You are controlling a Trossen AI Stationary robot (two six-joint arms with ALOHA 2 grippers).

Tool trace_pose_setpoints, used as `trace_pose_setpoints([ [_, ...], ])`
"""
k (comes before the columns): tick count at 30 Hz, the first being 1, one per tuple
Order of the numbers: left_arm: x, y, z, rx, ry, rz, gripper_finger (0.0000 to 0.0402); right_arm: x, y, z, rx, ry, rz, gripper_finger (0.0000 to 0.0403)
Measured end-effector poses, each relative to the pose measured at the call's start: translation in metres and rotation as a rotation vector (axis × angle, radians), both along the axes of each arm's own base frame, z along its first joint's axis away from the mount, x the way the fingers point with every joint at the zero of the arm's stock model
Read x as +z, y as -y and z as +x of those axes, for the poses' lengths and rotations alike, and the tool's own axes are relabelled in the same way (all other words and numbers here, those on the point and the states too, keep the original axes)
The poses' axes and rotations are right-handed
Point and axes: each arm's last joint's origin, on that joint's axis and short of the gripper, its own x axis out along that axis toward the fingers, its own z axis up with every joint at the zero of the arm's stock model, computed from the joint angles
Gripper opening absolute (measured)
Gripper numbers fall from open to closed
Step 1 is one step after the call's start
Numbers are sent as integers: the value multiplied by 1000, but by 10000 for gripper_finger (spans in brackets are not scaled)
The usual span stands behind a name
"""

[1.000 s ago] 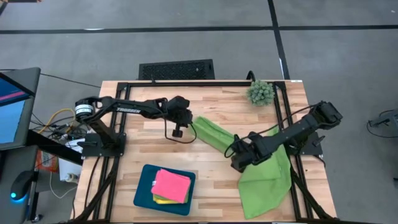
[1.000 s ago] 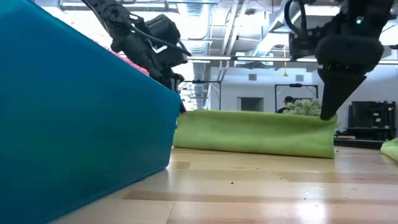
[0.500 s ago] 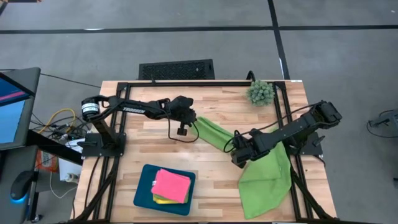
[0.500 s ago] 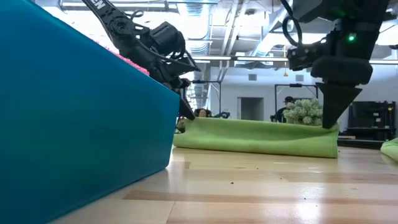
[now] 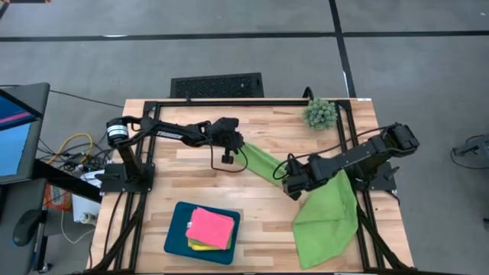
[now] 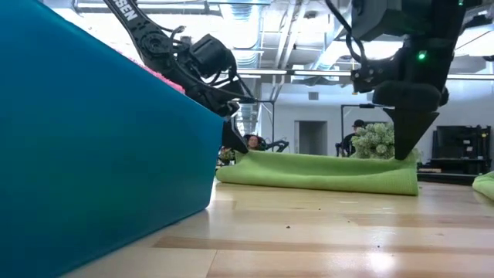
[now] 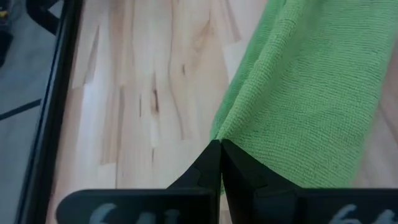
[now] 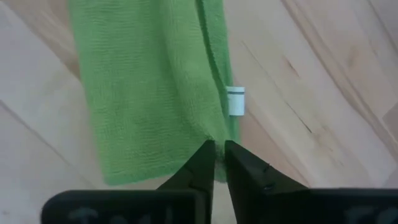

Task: Fold microfiber towels
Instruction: Fold the top green microfiber towel on the table

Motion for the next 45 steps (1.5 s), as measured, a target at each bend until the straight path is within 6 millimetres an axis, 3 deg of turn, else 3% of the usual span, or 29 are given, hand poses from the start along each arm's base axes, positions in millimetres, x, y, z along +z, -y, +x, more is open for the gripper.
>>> trace_pose_setpoints([
  [5,0,-4,-1,4,2,-3,6,0,7,1,-30,-5,6,90],
  [11,-1,-2,-1,-38,6,-51,47,0,11,3,-49,-4,18,155],
  [16,-1,-8,-3,57,-19,31,91,1,12,3,-75,23,-26,201],
  [20,3,-19,-6,130,-8,73,109,12,10,0,-121,116,-80,207],
  [23,11,-22,-10,165,18,61,111,23,9,-4,-146,195,-102,200],
  [26,32,-25,-16,203,92,-17,110,38,5,-9,-144,303,-122,188],
  [28,53,-27,-23,195,195,-164,102,47,1,-12,-141,384,-145,174],
  [31,72,-30,-27,33,341,-456,63,53,-4,-17,-165,465,-179,139],
  [34,59,-25,-22,-57,293,-521,12,37,-7,-20,-196,505,-155,79],
  [37,38,-21,-12,-73,239,-491,4,10,-8,-18,-209,556,-117,18],
  [45,-4,-14,2,-80,130,-513,0,-24,8,-10,-304,590,-113,15],
])
